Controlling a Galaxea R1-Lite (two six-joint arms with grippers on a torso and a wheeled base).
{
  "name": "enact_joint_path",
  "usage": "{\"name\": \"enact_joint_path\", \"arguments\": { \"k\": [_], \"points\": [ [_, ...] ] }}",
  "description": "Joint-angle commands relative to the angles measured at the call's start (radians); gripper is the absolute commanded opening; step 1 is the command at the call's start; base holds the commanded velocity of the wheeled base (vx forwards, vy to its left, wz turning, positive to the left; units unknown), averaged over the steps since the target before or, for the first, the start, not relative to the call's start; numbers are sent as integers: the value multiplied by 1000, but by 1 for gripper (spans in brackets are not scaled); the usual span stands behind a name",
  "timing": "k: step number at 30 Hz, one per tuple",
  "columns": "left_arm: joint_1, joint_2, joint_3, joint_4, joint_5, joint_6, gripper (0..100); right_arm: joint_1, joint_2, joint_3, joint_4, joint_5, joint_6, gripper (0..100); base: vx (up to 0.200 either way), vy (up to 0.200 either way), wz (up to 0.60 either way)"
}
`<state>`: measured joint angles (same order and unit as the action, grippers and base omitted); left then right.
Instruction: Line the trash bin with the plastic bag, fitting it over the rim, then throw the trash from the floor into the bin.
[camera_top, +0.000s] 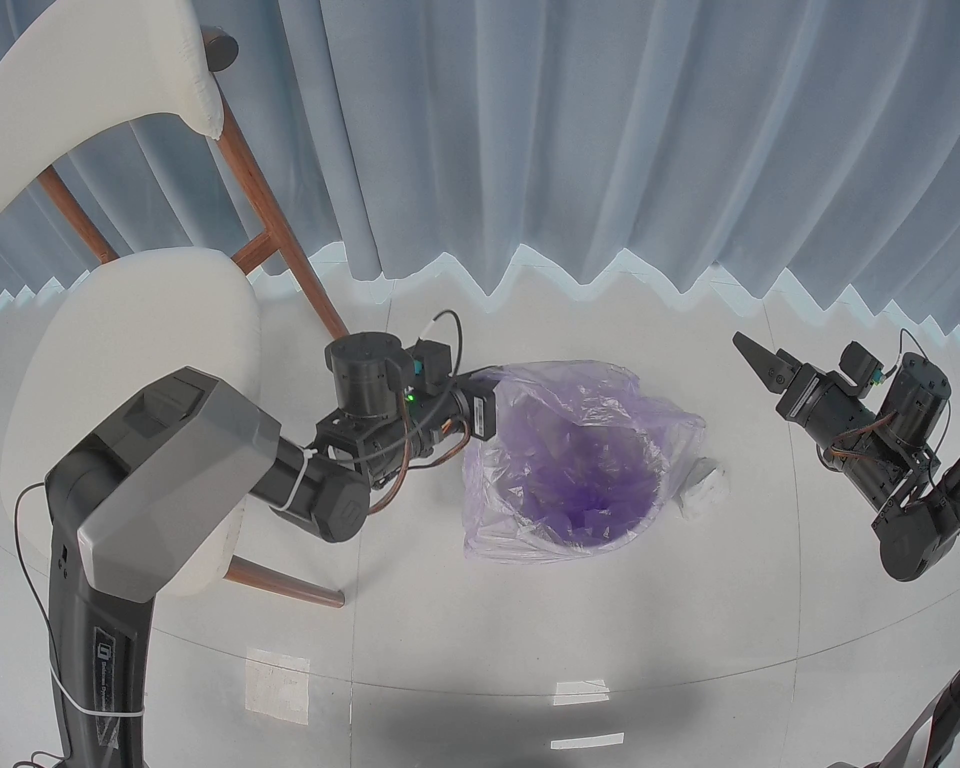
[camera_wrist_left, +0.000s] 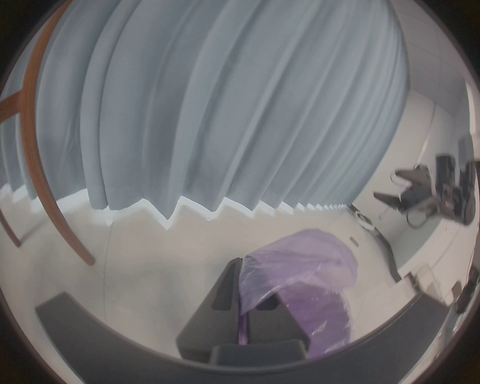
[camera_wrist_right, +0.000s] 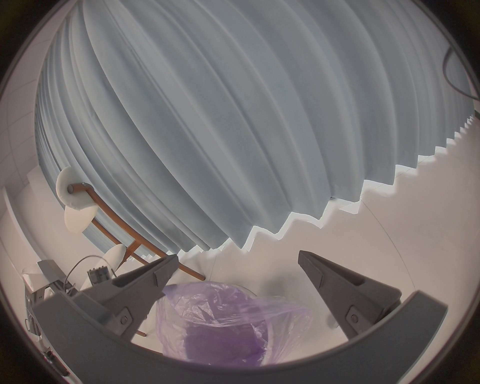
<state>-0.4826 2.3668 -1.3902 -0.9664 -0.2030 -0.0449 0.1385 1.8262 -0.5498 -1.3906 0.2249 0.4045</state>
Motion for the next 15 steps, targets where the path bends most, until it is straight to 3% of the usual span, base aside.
{"name": "enact_joint_path", "arguments": {
  "k": [1, 11, 15],
  "points": [
    [50, 40, -147, 95, 0, -115, 0, 7, 10, 5, -2, 1, -4, 100, 0, 0, 0],
    [87, 72, -239, 201, -70, -371, 0, 15, 16, 10, -2, 1, -10, 100, 0, 0, 0],
    [87, 83, -239, 207, -79, -386, 0, 15, 19, 10, -2, 1, -10, 100, 0, 0, 0]
  ]
}}
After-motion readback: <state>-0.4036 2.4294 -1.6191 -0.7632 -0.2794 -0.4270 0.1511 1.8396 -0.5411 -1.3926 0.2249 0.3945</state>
